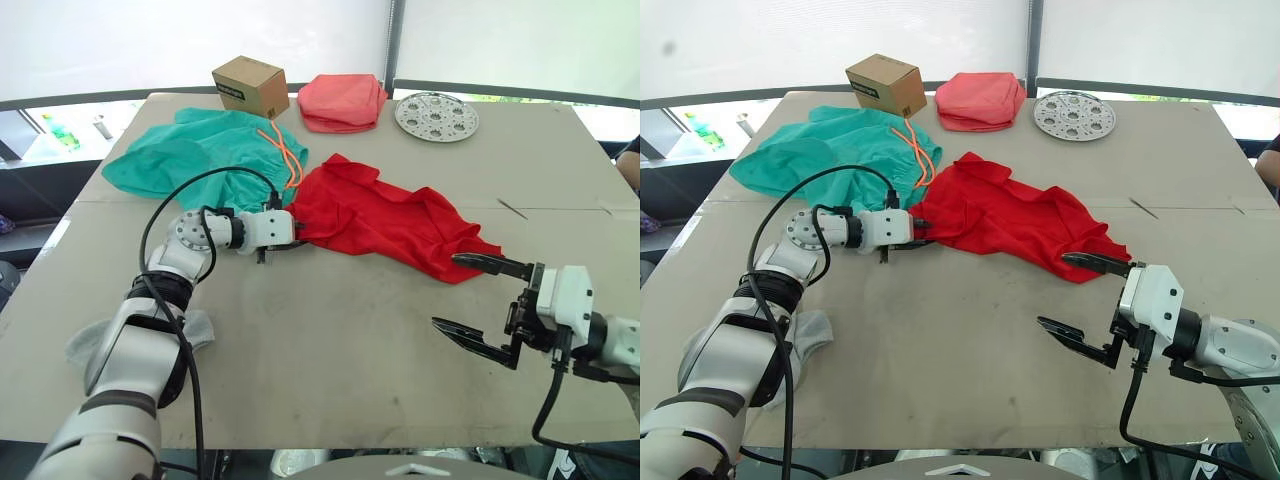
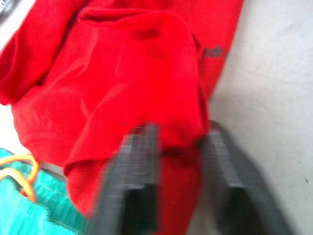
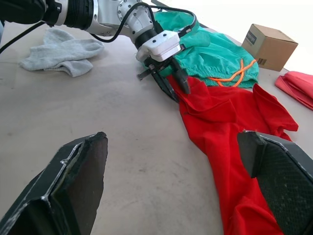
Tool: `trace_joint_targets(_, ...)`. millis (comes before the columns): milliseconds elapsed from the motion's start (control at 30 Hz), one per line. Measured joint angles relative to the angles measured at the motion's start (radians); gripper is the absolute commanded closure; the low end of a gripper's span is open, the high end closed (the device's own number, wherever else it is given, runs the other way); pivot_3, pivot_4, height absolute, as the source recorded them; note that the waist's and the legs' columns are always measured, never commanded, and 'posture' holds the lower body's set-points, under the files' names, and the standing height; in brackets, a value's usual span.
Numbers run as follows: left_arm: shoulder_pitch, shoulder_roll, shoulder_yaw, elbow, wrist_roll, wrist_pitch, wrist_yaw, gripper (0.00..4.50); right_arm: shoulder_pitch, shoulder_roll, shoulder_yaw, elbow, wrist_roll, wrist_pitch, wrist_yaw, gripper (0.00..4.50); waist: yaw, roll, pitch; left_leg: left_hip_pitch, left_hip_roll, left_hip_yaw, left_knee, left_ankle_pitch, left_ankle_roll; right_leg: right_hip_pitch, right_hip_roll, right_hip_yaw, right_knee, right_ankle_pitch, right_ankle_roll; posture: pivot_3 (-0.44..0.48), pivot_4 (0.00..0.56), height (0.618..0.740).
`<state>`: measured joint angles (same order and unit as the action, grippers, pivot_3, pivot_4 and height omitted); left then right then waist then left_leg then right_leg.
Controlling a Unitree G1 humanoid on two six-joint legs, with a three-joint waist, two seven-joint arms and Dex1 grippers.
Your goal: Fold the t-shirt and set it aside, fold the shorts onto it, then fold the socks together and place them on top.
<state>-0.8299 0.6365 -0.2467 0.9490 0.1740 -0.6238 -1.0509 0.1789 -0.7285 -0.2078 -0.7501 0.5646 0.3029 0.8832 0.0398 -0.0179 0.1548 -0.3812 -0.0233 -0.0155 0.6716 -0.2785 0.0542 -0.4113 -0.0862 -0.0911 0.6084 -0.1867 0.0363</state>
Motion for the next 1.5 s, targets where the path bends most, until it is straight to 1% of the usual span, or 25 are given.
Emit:
trace_joint_targets(67, -0.006, -0.007, 0.007, 0.008, -0.021, 0.019, -0.029, 4.45, -0.001, 0.0, 0.0, 0.0, -0.001, 0.003, -0.007, 0.0, 0.001, 0.0, 0.0, 0.0, 0.0, 0.0, 0.0, 0.0, 0.0, 0.0, 0.0, 0.0, 0.0, 0.0, 0.0, 0.0, 0.15, 0.74)
trace_joint_targets(100, -0.009, -0.018, 0.025, 0.008, -0.054, 0.058, -0.062, 4.45, -0.002, 0.001, 0.0, 0.001, -0.002, 0.01, -0.019, 0.0, 0.001, 0.0, 0.0, 0.0, 0.0, 0.0, 0.001, 0.0, 0.0, 0.0, 0.0, 0.0, 0.0, 0.0, 0.0, 0.0, 0.15, 0.74)
trace_joint_targets(167, -0.016, -0.041, 0.071, 0.008, -0.13, 0.174, -0.131, 4.45, -0.012, 0.006, 0.008, 0.006, -0.014, 0.026, -0.05, 0.0, -0.001, 0.0, 0.0, 0.0, 0.0, 0.0, 0.001, 0.0, 0.0, 0.0, 0.0, 0.0, 0.001, 0.0, 0.0, 0.0, 0.15, 0.74)
trace_joint_targets(267, -0.023, -0.049, 0.126, -0.005, -0.224, 0.362, -0.218, 4.45, -0.034, 0.006, 0.043, 0.026, -0.069, 0.052, -0.101, 0.0, -0.005, -0.001, 0.0, 0.0, 0.0, 0.001, 0.001, 0.0, 0.0, 0.0, 0.001, 0.0, 0.001, 0.0, 0.0, 0.0, 0.15, 0.74)
trace_joint_targets(300, -0.023, -0.049, 0.14, -0.032, -0.257, 0.434, -0.252, 4.45, -0.051, 0.006, 0.058, 0.035, -0.085, 0.077, -0.124, 0.0, -0.006, -0.001, 0.0, 0.0, 0.0, 0.001, 0.001, 0.0, 0.0, 0.0, 0.001, 0.001, 0.001, 0.0, 0.0, 0.0, 0.15, 0.74)
trace_joint_targets(367, -0.023, -0.049, 0.159, -0.076, -0.294, 0.52, -0.287, 4.45, -0.08, 0.001, 0.078, 0.054, -0.096, 0.113, -0.146, 0.0, -0.007, -0.001, 0.0, 0.0, 0.0, 0.001, 0.001, 0.0, 0.0, 0.0, 0.001, 0.001, 0.001, 0.0, 0.0, 0.0, 0.15, 0.74)
trace_joint_targets(400, -0.021, -0.047, 0.168, -0.113, -0.317, 0.584, -0.303, 4.45, -0.101, -0.015, 0.1, 0.067, -0.126, 0.135, -0.159, 0.0, -0.009, -0.001, 0.0, 0.0, 0.0, 0.001, 0.002, 0.0, 0.0, 0.0, 0.001, 0.001, 0.002, 0.0, 0.0, 0.0, 0.15, 0.74)
trace_joint_targets(467, -0.013, -0.042, 0.176, -0.173, -0.338, 0.656, -0.319, 4.45, -0.128, -0.042, 0.132, 0.089, -0.189, 0.153, -0.183, 0.0, -0.01, -0.001, 0.0, 0.0, 0.0, 0.001, 0.002, 0.0, 0.0, 0.0, 0.001, 0.001, 0.001, 0.0, 0.0, 0.0, 0.15, 0.74)
trace_joint_targets(533, 0.015, -0.027, 0.179, -0.233, -0.344, 0.683, -0.325, 4.45, -0.154, -0.051, 0.154, 0.118, -0.234, 0.159, -0.193, 0.0, -0.012, -0.001, 0.0, 0.0, 0.0, 0.002, 0.001, 0.0, 0.0, 0.0, 0.001, 0.002, 0.001, 0.0, 0.0, 0.0, 0.15, 0.74)
trace_joint_targets(600, 0.058, -0.018, 0.175, -0.282, -0.337, 0.683, -0.324, 4.45, -0.188, -0.051, 0.173, 0.153, -0.234, 0.155, -0.167, 0.0, -0.02, -0.001, 0.0, 0.001, 0.0, 0.002, 0.001, 0.0, 0.0, 0.0, 0.001, 0.003, 0.001, 0.002, -0.004, 0.0, 0.15, 0.74)
trace_joint_targets(667, 0.079, -0.018, 0.166, -0.301, -0.333, 0.699, -0.315, 4.45, -0.204, -0.049, 0.179, 0.168, -0.233, 0.147, -0.147, 0.0, -0.022, -0.001, 0.0, 0.0, 0.0, 0.001, 0.001, 0.0, 0.0, 0.0, 0.001, 0.003, 0.001, 0.002, -0.004, 0.0, 0.15, 0.74)
trace_joint_targets(867, 0.128, -0.015, 0.158, -0.354, -0.316, 0.719, -0.267, 4.45, -0.188, -0.029, 0.186, 0.16, -0.187, 0.064, -0.058, 0.0, -0.022, -0.001, 0.0, 0.0, 0.0, 0.001, 0.001, 0.0, 0.0, 0.0, 0.001, 0.005, 0.001, 0.002, -0.003, 0.0, 0.15, 0.74)
trace_joint_targets(933, 0.133, -0.015, 0.158, -0.362, -0.315, 0.725, -0.258, 4.45, -0.182, -0.027, 0.186, 0.154, -0.179, 0.061, -0.051, 0.0, -0.022, -0.001, 0.0, 0.001, 0.0, 0.001, 0.001, 0.0, 0.001, 0.0, 0.001, 0.005, 0.001, 0.002, -0.003, 0.0, 0.15, 0.74)
trace_joint_targets(967, 0.138, -0.015, 0.157, -0.37, -0.315, 0.728, -0.257, 3.77, -0.176, -0.027, 0.186, 0.148, -0.176, 0.061, -0.049, 0.0, -0.023, -0.001, 0.0, 0.001, 0.0, 0.001, 0.001, 0.0, 0.001, 0.0, 0.001, 0.006, 0.001, 0.002, -0.003, 0.0, 0.15, 0.74)
trace_joint_targets(1000, 0.141, -0.015, 0.156, -0.372, -0.315, 0.729, -0.257, 3.47, -0.171, -0.027, 0.186, 0.142, -0.175, 0.061, -0.049, 0.0, -0.023, -0.001, 0.0, 0.001, 0.0, 0.001, 0.001, 0.0, 0.001, 0.0, 0.001, 0.006, 0.001, 0.002, -0.003, 0.0, 0.15, 0.74)
trace_joint_targets(1067, 0.146, -0.015, 0.156, -0.372, -0.315, 0.732, -0.252, 2.37, -0.161, -0.027, 0.186, 0.137, -0.174, 0.061, -0.049, 0.0, -0.023, -0.001, 0.0, 0.001, 0.0, 0.001, 0.001, 0.0, 0.001, 0.0, 0.001, 0.006, 0.001, 0.002, -0.003, 0.0, 0.15, 0.74)
trace_joint_targets(1167, 0.146, -0.017, 0.155, -0.372, -0.311, 0.726, -0.238, 0.92, -0.149, -0.027, 0.186, 0.135, -0.175, 0.061, -0.05, 0.0, -0.023, -0.001, 0.0, 0.001, 0.0, 0.001, 0.001, 0.0, 0.0, 0.0, 0.001, 0.006, 0.001, 0.002, -0.003, 0.0, 0.15, 0.74)
trace_joint_targets(1367, 0.146, -0.024, 0.139, -0.369, -0.294, 0.692, -0.223, 0.92, -0.147, -0.027, 0.186, 0.129, -0.177, 0.061, -0.06, 0.0, -0.023, -0.001, 0.0, 0.001, 0.0, 0.001, 0.001, 0.0, 0.0, 0.0, 0.001, 0.006, 0.001, 0.002, -0.003, 0.0, 0.15, 0.74)
trace_joint_targets(1500, 0.145, -0.028, 0.141, -0.369, -0.301, 0.708, -0.223, 0.92, -0.146, -0.027, 0.186, 0.124, -0.182, 0.061, -0.066, 0.0, -0.023, -0.001, 0.0, 0.001, 0.0, 0.001, 0.001, 0.0, 0.001, 0.0, 0.001, 0.007, 0.001, 0.002, -0.003, 0.0, 0.15, 0.74)
